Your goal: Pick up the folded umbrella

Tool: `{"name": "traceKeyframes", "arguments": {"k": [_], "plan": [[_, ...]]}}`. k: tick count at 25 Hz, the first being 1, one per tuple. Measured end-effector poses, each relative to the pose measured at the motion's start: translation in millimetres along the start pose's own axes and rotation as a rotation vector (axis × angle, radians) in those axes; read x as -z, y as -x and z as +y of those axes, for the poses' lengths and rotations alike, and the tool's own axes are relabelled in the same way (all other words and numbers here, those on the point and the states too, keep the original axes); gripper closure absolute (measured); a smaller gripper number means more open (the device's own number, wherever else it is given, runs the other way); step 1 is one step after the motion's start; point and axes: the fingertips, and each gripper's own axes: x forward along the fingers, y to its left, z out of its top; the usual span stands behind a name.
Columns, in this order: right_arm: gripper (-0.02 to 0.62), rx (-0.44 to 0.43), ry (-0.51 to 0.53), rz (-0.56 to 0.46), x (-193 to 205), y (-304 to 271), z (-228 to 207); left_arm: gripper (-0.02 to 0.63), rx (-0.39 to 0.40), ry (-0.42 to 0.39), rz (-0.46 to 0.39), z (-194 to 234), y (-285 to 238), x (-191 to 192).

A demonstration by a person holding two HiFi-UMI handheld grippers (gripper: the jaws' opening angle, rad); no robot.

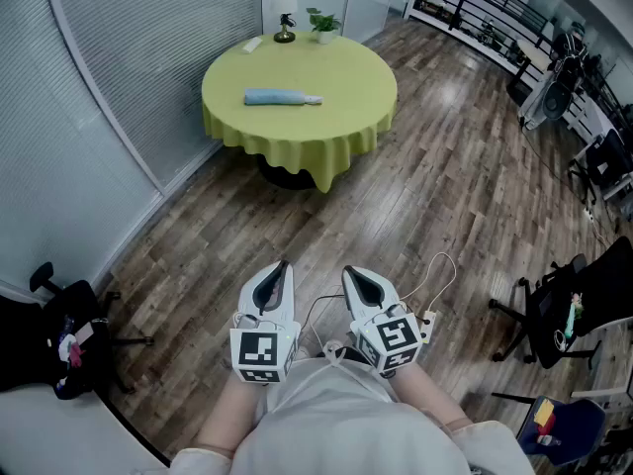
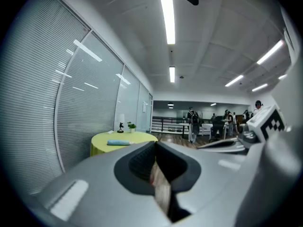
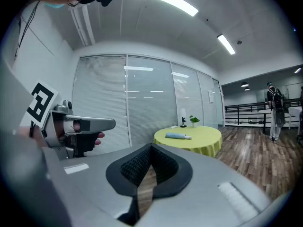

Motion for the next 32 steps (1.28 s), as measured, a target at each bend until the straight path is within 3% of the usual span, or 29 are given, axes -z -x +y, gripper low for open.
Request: {"name": "traceKeyframes", "arguments": {"k": [10, 16, 21, 25, 32], "plan": [[0.597, -0.008, -0.023, -0.006, -2, -10, -4, 0.600, 0.004, 0.009, -0.009, 5, -6, 1], [0.597, -0.028, -0.014, -0.051, -11, -25, 11, 0.600, -0.029, 0.038, -0.008, 28, -2, 4], [0.597, -0.036, -0.028, -0.028, -4, -46, 12, 0.600, -0.028, 0.047, 0.006, 44, -6, 14], [0.597, -0.058, -0.015, 0.001, 1, -73, 3, 0.600, -0.023, 0.054, 0.020, 59, -24, 19], [0.597, -0.092, -0.060, -0.007, -9, -152, -43, 0.600, -0.105, 0.031, 0.046, 102, -94, 21]]}}
